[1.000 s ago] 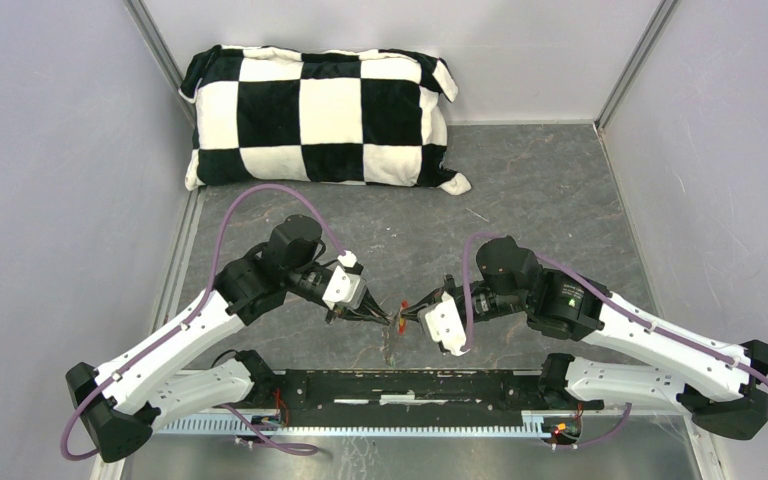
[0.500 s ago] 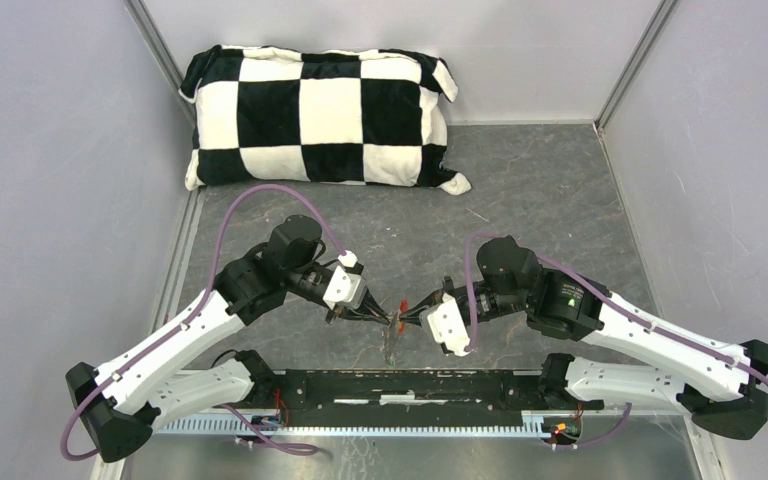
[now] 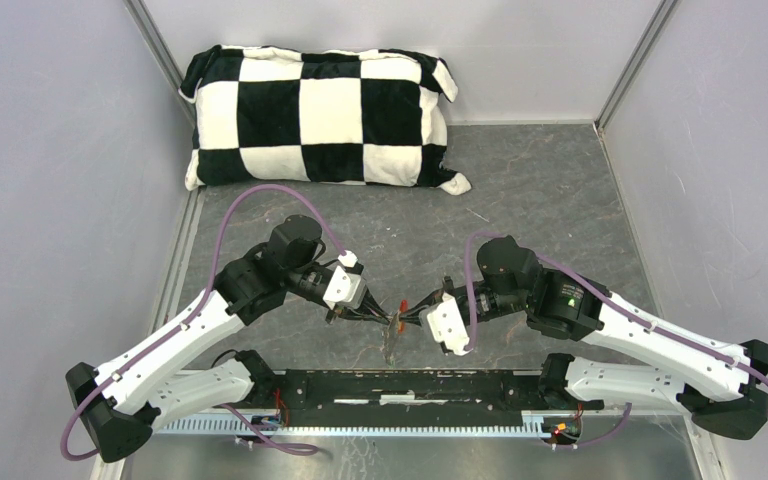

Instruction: Put the keys on the keyring

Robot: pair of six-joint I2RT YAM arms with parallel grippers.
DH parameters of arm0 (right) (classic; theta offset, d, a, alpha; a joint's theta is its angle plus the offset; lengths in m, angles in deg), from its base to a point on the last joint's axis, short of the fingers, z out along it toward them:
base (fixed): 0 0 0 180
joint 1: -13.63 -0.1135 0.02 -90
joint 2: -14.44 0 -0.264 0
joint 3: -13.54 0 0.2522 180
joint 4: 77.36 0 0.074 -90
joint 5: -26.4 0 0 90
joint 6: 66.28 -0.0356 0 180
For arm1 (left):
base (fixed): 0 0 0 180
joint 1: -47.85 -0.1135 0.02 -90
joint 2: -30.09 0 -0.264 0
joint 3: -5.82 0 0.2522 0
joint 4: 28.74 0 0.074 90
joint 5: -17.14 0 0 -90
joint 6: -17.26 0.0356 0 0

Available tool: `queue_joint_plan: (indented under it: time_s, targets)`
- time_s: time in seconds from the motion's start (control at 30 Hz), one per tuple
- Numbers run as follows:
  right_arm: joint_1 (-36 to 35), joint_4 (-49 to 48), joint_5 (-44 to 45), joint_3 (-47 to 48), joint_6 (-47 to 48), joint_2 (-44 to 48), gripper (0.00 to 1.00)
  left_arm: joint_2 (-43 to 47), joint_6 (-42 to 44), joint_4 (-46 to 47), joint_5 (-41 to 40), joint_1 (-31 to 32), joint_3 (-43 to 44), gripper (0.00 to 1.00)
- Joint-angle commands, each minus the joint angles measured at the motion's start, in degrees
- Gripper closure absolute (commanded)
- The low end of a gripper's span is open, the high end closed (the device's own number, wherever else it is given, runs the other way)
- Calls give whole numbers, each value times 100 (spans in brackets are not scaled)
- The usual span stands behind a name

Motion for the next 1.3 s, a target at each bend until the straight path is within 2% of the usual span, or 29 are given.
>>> queue_joint_plan:
  time_s: [0.0, 0.37, 0.6, 1.27]
  targets:
    - [41, -172, 253, -98, -170, 73, 100, 114, 167, 126, 73, 17, 136, 98]
    - [132, -228, 261, -52, -250, 11, 100, 149, 667, -200, 83, 16, 141, 98]
    - [137, -347, -68, -8, -334, -110, 100, 101, 846, -221, -89, 17, 161, 98]
    - [140, -427, -295, -147, -317, -56, 100, 43, 341, 119, -246, 17, 176, 98]
